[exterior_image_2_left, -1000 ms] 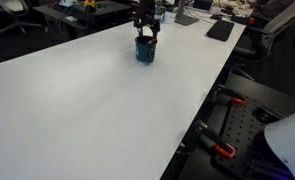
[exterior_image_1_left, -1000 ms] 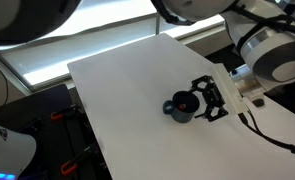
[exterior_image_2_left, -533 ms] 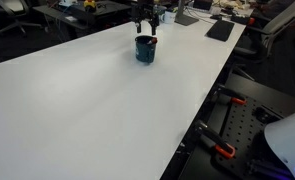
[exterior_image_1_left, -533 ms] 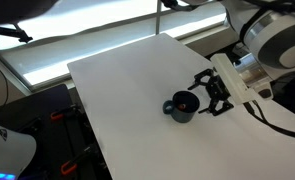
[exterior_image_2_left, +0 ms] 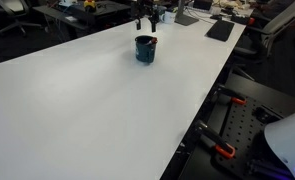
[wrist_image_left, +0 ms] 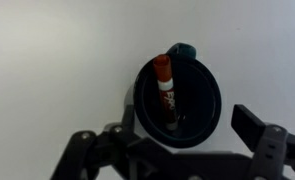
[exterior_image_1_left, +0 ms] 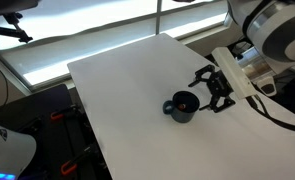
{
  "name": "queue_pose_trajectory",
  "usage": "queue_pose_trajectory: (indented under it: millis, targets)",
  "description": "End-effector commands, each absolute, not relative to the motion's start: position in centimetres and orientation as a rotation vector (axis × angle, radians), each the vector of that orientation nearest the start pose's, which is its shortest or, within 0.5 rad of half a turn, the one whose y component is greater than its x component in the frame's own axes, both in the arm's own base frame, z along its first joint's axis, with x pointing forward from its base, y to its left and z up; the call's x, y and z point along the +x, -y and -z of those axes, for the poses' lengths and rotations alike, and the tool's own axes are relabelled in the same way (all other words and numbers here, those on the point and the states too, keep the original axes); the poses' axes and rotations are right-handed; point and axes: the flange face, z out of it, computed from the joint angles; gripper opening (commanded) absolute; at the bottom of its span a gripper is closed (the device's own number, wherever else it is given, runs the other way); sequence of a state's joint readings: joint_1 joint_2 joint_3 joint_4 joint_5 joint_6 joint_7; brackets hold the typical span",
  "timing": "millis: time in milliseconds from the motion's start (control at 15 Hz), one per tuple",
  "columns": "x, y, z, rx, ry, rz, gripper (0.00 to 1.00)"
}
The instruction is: Remove the marker from the cup
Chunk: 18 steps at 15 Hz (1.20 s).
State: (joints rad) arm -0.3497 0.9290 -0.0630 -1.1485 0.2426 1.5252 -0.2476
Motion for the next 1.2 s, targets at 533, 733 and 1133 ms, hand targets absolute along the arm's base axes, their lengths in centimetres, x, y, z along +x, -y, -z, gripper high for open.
queue_pose_trajectory:
  millis: [533,733,1133]
  targets:
    - [65.1,23.0,-19.8,-2.673,-0.273,-0.786,0.87]
    - [64.8,23.2,-19.2,-2.658,-0.274,-0.803,0.82]
    - [64.5,23.3,-18.7,-2.64,-0.271,-0.824,0.65]
